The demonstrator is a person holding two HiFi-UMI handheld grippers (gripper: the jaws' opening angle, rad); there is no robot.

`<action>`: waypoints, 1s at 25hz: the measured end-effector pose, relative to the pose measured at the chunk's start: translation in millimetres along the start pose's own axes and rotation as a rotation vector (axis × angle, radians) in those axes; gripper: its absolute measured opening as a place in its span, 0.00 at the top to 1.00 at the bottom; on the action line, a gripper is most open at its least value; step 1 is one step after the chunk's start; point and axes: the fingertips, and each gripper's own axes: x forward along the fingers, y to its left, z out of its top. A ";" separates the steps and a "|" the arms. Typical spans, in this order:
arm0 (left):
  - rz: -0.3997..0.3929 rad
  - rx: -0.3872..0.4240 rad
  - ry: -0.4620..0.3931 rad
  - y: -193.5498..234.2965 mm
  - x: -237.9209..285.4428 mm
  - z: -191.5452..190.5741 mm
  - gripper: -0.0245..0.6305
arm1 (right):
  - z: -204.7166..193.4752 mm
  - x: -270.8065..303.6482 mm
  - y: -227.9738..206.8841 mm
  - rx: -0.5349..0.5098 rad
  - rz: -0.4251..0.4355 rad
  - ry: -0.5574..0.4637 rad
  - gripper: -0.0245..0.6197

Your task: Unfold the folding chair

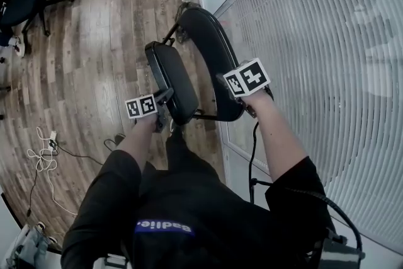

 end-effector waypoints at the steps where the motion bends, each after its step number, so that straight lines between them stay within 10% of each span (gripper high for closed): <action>1: 0.000 -0.006 -0.002 4.5 -3.0 0.0 0.73 | 0.2 1.7 -0.2 0.001 0.003 -0.001 0.81; 25: -0.004 -0.149 -0.142 121.7 -67.9 -4.0 0.70 | -3.7 40.4 -10.0 0.051 0.123 -0.028 0.82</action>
